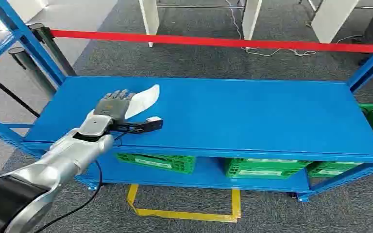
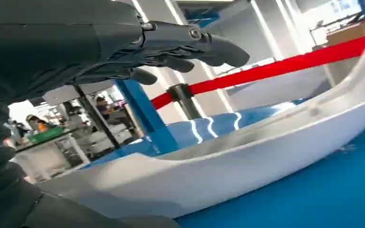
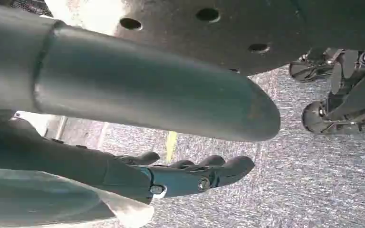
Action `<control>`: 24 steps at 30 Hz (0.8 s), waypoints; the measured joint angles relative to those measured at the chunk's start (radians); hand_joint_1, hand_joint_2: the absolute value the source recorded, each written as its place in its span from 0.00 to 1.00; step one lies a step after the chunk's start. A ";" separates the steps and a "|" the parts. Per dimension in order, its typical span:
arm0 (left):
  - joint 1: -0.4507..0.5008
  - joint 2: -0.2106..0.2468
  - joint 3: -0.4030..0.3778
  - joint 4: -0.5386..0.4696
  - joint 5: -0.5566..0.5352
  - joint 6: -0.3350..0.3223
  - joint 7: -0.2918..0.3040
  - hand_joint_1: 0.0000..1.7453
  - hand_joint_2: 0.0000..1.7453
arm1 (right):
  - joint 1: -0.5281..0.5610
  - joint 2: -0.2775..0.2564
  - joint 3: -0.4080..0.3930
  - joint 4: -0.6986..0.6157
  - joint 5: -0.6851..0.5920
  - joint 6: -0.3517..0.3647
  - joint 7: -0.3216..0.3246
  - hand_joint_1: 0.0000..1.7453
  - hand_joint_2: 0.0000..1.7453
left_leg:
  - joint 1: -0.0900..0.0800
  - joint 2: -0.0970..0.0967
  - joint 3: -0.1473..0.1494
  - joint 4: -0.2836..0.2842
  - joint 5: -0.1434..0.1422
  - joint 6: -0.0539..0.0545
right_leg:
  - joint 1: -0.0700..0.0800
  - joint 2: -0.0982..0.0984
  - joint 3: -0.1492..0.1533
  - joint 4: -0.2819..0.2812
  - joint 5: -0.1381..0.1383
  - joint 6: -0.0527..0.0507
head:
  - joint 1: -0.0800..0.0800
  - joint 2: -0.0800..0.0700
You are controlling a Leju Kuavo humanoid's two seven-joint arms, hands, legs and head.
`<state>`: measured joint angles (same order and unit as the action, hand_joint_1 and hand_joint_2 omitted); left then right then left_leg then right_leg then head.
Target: Take the parts from the cabinet and place them on the table.
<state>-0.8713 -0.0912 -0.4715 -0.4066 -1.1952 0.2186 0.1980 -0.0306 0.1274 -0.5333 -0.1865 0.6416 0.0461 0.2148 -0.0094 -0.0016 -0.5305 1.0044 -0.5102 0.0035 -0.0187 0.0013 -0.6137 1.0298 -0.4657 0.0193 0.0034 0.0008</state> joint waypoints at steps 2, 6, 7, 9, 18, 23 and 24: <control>0.000 0.005 0.002 0.005 0.000 -0.003 0.002 0.00 1.00 | 0.000 0.000 0.000 0.000 0.001 0.000 0.000 0.00 0.00 | 0.000 0.000 0.000 0.000 0.000 0.000 | 0.000 0.000 0.000 0.000 0.000 0.000 | 0.000 0.000; 0.000 0.011 0.003 0.012 0.000 -0.005 0.002 0.00 1.00 | -0.001 0.000 -0.003 0.000 0.002 0.000 0.000 0.00 0.00 | 0.000 0.000 0.000 0.000 0.000 0.000 | 0.000 0.000 0.000 0.000 0.000 0.000 | 0.000 0.000; 0.000 0.013 0.004 0.014 0.000 -0.005 0.002 0.00 1.00 | -0.001 0.000 -0.005 0.000 0.002 0.000 0.000 0.00 0.00 | 0.000 0.000 0.000 0.000 0.000 0.000 | 0.000 0.000 0.000 0.000 0.000 0.000 | 0.000 0.000; 0.000 0.014 0.004 0.016 -0.002 -0.006 0.006 0.00 1.00 | -0.001 0.000 -0.007 0.000 0.002 0.000 0.000 0.00 0.00 | 0.000 0.000 0.000 0.000 0.000 0.000 | 0.000 0.000 0.000 0.000 0.000 0.000 | 0.000 0.000; 0.000 0.034 0.015 0.029 -0.025 -0.010 0.026 1.00 1.00 | -0.001 0.000 -0.010 0.000 0.013 0.000 0.000 0.00 0.00 | 0.000 0.000 0.000 0.000 0.000 0.000 | 0.000 0.000 0.000 0.000 0.000 0.000 | 0.000 0.000; 0.000 0.037 0.021 0.030 -0.025 -0.012 0.026 1.00 1.00 | -0.001 0.000 -0.010 0.000 0.014 0.000 0.000 0.00 0.00 | 0.000 0.000 0.000 0.000 0.000 0.000 | 0.000 0.000 0.000 0.000 0.000 0.000 | 0.000 0.000; 0.000 0.037 0.021 0.030 -0.025 -0.012 0.026 1.00 1.00 | -0.001 0.000 -0.010 0.000 0.014 0.000 0.000 0.00 0.00 | 0.000 0.000 0.000 0.000 0.000 0.000 | 0.000 0.000 0.000 0.000 0.000 0.000 | 0.000 0.000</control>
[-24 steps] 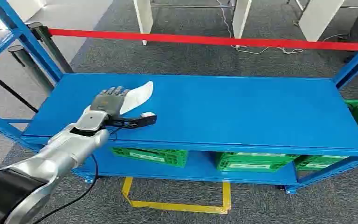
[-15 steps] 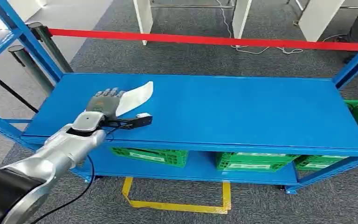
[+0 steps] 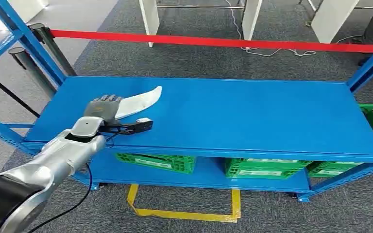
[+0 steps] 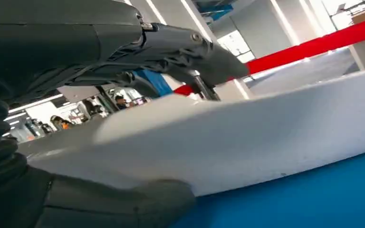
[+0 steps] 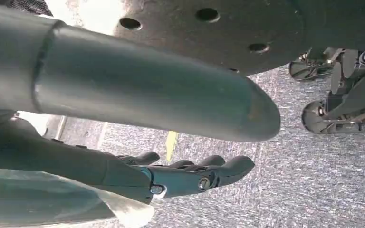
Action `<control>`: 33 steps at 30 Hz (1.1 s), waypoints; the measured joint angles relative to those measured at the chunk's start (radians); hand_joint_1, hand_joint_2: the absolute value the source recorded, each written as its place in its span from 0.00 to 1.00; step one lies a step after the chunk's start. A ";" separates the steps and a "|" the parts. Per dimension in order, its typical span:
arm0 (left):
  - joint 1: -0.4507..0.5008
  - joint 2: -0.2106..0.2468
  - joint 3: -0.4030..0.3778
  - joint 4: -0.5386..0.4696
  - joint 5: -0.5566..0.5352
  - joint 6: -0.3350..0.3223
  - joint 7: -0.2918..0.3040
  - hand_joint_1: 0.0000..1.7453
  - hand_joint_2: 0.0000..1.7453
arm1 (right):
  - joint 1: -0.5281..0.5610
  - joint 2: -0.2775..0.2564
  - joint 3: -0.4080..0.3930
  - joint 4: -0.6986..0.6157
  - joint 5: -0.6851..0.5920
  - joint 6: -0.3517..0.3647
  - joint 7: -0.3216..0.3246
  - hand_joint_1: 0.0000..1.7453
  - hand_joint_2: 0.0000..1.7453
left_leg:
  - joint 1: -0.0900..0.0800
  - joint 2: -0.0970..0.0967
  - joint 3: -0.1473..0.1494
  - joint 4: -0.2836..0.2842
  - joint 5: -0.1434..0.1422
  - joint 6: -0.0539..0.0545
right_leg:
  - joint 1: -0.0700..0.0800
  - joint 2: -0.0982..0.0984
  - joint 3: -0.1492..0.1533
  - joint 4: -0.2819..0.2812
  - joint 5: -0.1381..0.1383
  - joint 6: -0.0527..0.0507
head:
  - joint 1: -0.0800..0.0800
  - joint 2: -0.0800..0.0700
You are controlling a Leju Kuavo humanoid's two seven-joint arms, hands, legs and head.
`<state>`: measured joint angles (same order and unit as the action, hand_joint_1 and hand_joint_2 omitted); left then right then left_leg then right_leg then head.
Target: Take the parts from the cabinet and place them on the table.
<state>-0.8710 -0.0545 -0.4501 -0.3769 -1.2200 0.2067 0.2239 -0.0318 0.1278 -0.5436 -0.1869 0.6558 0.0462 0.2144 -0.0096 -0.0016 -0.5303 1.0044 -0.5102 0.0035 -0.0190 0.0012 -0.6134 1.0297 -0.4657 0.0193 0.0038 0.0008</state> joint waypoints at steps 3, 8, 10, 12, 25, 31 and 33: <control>0.000 0.000 0.001 0.000 0.000 0.000 0.000 1.00 1.00 | 0.000 0.000 0.000 0.000 0.000 0.000 0.000 0.00 0.00 | 0.000 0.000 0.000 0.000 0.000 0.000 | 0.000 0.000 0.000 0.000 0.000 0.000 | 0.000 0.000; 0.000 0.003 0.013 0.002 0.000 -0.002 0.000 1.00 1.00 | 0.000 0.000 -0.001 0.000 0.002 0.000 0.000 0.00 0.00 | 0.000 0.000 0.000 0.000 0.000 0.000 | 0.000 0.000 0.000 0.000 0.000 0.000 | 0.000 0.000; 0.000 0.003 0.023 0.004 0.000 -0.002 0.000 1.00 1.00 | 0.000 0.000 -0.003 0.000 0.002 0.000 0.000 0.00 0.00 | 0.000 0.000 0.000 0.000 0.000 0.000 | 0.000 0.000 0.000 0.000 0.000 0.000 | 0.000 0.000; 0.000 0.004 0.028 0.005 0.000 -0.002 0.000 1.00 1.00 | -0.001 0.000 -0.005 0.000 0.002 0.000 0.000 0.00 0.00 | 0.000 0.000 0.000 0.000 0.000 0.000 | 0.000 0.000 0.000 0.000 0.000 0.000 | 0.000 0.000; 0.004 0.006 0.039 0.006 -0.006 0.060 0.017 1.00 1.00 | -0.001 0.001 -0.006 0.000 0.009 0.000 0.000 0.00 0.00 | 0.000 0.000 0.000 0.000 0.000 0.000 | 0.000 0.000 0.000 0.000 0.000 0.000 | 0.000 0.000; 0.077 0.009 0.186 -0.005 0.252 0.398 -0.271 1.00 1.00 | -0.001 0.006 -0.021 0.000 0.013 -0.005 -0.010 0.00 0.00 | 0.000 0.000 0.001 0.000 -0.001 0.001 | 0.000 0.001 0.001 0.000 0.000 0.000 | 0.000 0.000; 0.123 0.006 0.262 -0.021 0.375 0.452 -0.438 1.00 1.00 | 0.000 0.006 -0.024 0.000 0.020 -0.005 -0.020 0.00 0.00 | 0.000 0.000 0.001 0.000 -0.001 0.001 | 0.000 0.001 0.000 0.000 0.000 0.000 | 0.000 0.000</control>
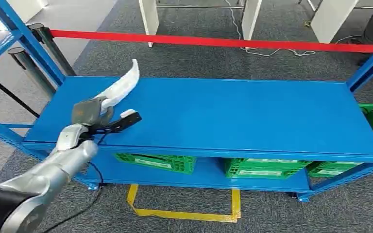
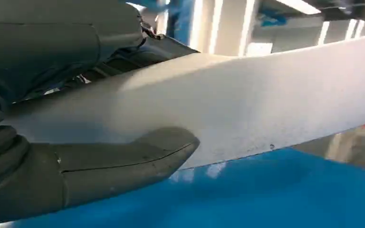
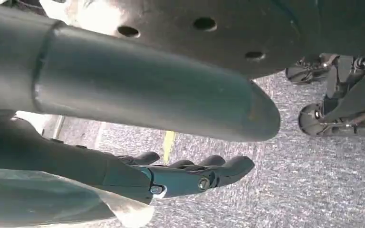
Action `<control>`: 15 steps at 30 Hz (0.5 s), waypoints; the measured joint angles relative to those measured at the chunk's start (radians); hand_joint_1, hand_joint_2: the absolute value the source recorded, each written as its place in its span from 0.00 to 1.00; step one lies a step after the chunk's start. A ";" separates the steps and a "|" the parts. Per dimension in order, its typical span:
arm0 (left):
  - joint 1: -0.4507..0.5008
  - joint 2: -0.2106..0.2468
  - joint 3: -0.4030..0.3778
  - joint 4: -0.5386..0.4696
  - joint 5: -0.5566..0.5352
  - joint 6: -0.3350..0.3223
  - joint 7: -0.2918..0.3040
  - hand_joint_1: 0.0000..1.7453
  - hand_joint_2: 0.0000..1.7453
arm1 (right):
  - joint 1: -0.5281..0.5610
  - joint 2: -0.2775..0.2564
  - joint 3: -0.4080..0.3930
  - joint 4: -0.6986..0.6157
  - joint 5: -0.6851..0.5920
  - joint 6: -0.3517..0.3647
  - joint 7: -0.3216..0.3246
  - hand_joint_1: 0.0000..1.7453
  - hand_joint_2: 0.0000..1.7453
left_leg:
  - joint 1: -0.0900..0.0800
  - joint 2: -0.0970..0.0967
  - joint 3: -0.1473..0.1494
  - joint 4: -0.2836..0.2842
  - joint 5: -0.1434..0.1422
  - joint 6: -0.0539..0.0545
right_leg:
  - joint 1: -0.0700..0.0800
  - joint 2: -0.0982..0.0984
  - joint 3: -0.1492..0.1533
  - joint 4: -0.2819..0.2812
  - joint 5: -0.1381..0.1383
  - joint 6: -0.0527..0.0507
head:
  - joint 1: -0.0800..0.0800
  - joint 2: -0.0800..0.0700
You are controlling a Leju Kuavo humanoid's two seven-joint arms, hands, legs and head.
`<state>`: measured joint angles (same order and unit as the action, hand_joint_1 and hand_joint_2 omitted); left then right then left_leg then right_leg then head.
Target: Take the parts from the cabinet and place them on the table.
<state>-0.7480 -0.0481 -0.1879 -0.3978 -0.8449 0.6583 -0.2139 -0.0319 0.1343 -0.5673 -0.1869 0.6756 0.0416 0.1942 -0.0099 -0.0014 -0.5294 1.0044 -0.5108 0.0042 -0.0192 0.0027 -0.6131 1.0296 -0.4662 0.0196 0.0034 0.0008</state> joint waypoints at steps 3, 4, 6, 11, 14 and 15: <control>0.063 -0.012 0.093 -0.051 0.181 -0.014 -0.224 1.00 1.00 | 0.002 0.000 -0.002 0.000 0.005 0.002 -0.012 0.00 0.00 | 0.000 0.000 0.000 0.000 0.000 0.000 | 0.000 -0.001 0.000 0.000 0.000 0.000 | 0.000 0.000; 0.082 -0.024 0.126 -0.078 0.234 -0.032 -0.268 1.00 1.00 | 0.002 0.000 -0.003 0.000 0.008 0.002 -0.015 0.00 0.00 | 0.000 0.000 0.000 0.000 0.000 0.000 | 0.000 -0.002 0.000 0.000 0.000 0.000 | 0.000 0.000; 0.106 -0.037 0.167 -0.118 0.277 -0.052 -0.293 1.00 1.00 | 0.001 0.000 -0.006 0.000 0.013 0.003 -0.018 0.00 0.00 | 0.000 0.000 0.000 0.000 0.000 0.000 | 0.000 -0.001 0.000 0.000 0.000 0.000 | 0.000 0.000; 0.173 -0.071 0.217 -0.271 0.485 -0.200 -0.353 1.00 1.00 | 0.003 0.000 -0.006 0.000 0.030 0.006 -0.023 0.00 0.00 | -0.001 0.000 0.000 0.000 0.000 0.000 | 0.000 -0.001 0.000 0.000 0.000 0.001 | 0.000 0.000; 0.259 -0.109 0.214 -0.501 0.649 -0.321 -0.324 1.00 1.00 | 0.003 0.003 -0.006 0.000 0.044 0.006 -0.024 0.00 0.00 | -0.001 0.000 0.000 0.000 -0.001 0.001 | 0.000 -0.001 0.001 -0.001 0.000 0.001 | 0.000 0.000; 0.291 -0.120 0.206 -0.580 0.706 -0.357 -0.303 1.00 1.00 | 0.003 0.004 -0.006 0.000 0.050 0.006 -0.025 0.00 0.00 | -0.001 0.000 0.000 0.000 -0.001 0.002 | 0.000 0.000 0.000 -0.001 0.000 0.001 | 0.000 0.000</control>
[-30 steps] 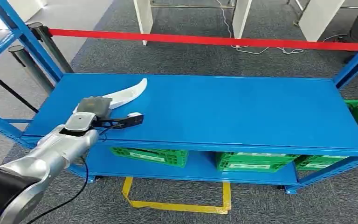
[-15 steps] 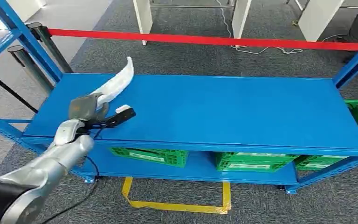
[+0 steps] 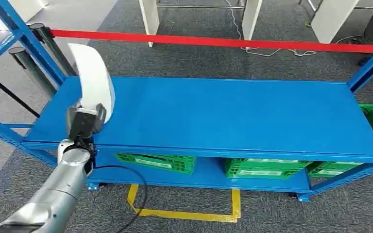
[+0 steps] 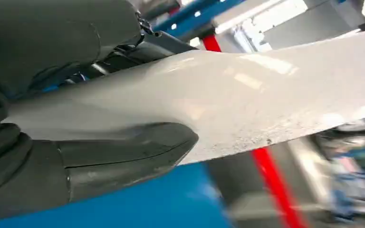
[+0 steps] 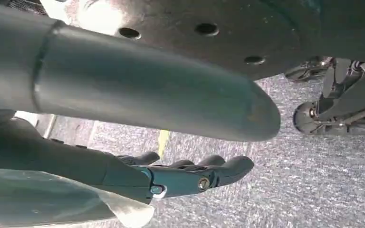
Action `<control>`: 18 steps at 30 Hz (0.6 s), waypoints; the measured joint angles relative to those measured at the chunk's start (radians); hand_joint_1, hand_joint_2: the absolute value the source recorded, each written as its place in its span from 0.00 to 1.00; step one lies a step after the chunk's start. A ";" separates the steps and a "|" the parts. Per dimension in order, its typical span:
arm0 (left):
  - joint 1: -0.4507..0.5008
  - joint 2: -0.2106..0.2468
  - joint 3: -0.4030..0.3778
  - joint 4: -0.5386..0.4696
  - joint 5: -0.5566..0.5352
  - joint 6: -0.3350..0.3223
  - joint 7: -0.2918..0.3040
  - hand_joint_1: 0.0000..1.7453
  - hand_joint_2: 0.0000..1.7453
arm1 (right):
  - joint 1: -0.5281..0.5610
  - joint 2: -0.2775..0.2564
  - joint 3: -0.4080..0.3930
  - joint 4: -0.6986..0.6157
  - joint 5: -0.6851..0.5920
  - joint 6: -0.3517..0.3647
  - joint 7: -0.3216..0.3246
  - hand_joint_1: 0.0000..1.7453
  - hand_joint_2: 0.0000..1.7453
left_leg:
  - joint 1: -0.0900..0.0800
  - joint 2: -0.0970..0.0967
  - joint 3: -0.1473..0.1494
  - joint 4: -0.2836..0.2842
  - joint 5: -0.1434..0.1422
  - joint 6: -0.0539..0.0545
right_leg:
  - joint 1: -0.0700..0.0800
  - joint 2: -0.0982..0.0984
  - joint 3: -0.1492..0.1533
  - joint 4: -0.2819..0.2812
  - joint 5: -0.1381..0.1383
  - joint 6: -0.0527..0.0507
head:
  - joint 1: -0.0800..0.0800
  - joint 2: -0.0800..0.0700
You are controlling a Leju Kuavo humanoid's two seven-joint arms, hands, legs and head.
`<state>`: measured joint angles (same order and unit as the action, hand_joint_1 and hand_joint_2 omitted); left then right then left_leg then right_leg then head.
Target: Take the parts from the cabinet and place them on the table.
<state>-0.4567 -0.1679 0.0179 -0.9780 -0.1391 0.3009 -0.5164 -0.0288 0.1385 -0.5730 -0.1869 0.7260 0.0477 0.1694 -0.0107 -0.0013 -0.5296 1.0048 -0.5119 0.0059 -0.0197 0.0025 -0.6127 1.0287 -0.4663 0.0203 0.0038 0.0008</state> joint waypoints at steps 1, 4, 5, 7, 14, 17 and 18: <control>0.030 -0.006 -0.013 -0.083 0.044 -0.025 0.011 1.00 1.00 | 0.001 0.000 0.000 0.000 0.006 -0.002 -0.006 0.00 0.00 | 0.000 0.000 0.000 0.000 0.000 0.001 | 0.000 0.001 0.000 0.000 0.000 0.000 | 0.000 0.000; 0.112 -0.016 -0.064 -0.311 0.142 -0.066 0.003 1.00 1.00 | 0.010 0.001 0.000 -0.002 0.014 0.005 -0.115 0.00 0.00 | 0.000 0.000 0.000 0.000 -0.001 0.001 | 0.000 0.000 0.000 0.000 -0.001 0.001 | 0.000 0.000; 0.145 -0.016 -0.075 -0.380 0.171 -0.072 -0.009 1.00 1.00 | 0.013 0.001 0.000 -0.004 0.007 0.007 -0.176 0.00 0.00 | 0.000 0.000 0.000 0.000 -0.003 0.001 | 0.000 0.001 0.000 0.000 -0.001 0.001 | 0.000 0.000; 0.220 -0.019 -0.083 -0.507 0.252 -0.096 -0.027 1.00 1.00 | 0.017 0.000 -0.008 -0.007 -0.019 0.000 -0.260 0.00 0.00 | 0.000 0.002 0.001 0.000 -0.004 0.001 | 0.000 0.002 0.001 0.000 -0.002 0.001 | 0.000 0.000; 0.457 -0.017 -0.074 -0.825 0.306 -0.130 -0.061 1.00 1.00 | 0.030 0.012 -0.035 -0.037 0.016 -0.220 -0.348 0.00 0.00 | -0.003 0.002 0.012 -0.029 0.008 0.031 | -0.002 -0.002 0.019 -0.029 0.008 0.022 | -0.002 0.000; 0.529 -0.016 -0.069 -0.914 0.265 -0.149 -0.074 1.00 1.00 | 0.030 0.018 -0.054 -0.050 0.019 -0.321 -0.345 0.00 0.00 | 0.009 0.009 0.050 -0.081 0.034 0.036 | 0.001 -0.002 -0.027 0.074 -0.059 0.023 | 0.007 0.000; 0.547 -0.015 -0.068 -0.928 0.253 -0.157 -0.072 1.00 1.00 | 0.029 0.018 -0.060 -0.050 0.018 -0.306 -0.323 0.00 0.00 | 0.010 0.009 0.051 -0.080 0.032 0.036 | -0.001 -0.002 -0.065 0.155 -0.093 0.025 | 0.007 0.000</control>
<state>0.0898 -0.1831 -0.0503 -1.9059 0.1140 0.1438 -0.5886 0.0005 0.1568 -0.6328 -0.2373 0.7443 -0.2584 -0.1539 -0.0010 0.0080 -0.4789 0.9252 -0.4803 0.0421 -0.0205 0.0008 -0.6778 1.1841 -0.5595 0.0456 0.0110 0.0007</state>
